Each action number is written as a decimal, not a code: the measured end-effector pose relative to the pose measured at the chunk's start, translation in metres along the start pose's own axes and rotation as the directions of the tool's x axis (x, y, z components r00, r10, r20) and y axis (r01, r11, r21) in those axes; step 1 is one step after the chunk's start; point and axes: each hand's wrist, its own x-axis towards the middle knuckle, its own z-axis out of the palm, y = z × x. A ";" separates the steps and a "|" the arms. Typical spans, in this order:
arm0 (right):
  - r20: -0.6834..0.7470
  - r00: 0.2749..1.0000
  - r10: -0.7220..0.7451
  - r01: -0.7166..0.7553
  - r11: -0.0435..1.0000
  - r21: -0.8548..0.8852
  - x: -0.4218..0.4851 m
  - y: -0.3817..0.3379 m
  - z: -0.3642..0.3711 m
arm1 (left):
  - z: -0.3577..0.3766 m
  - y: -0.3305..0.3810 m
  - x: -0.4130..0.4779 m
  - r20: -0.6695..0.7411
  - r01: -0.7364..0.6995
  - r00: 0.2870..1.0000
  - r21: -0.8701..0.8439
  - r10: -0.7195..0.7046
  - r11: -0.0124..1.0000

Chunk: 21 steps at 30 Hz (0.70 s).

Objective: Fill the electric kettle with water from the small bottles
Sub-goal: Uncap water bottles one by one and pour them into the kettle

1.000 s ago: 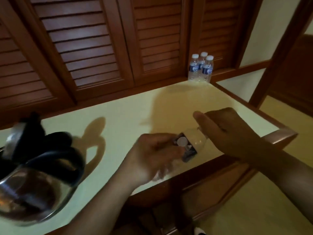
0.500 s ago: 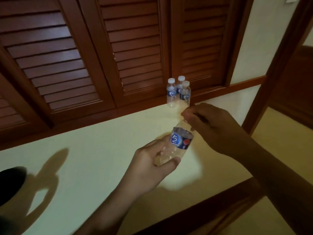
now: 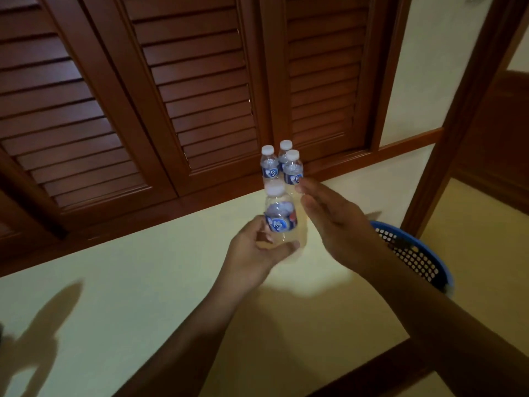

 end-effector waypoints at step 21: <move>0.047 0.982 0.184 -0.165 0.950 -0.265 0.012 0.073 0.017 | 0.043 -0.044 0.139 -0.176 0.117 0.981 0.223 -0.078 0.968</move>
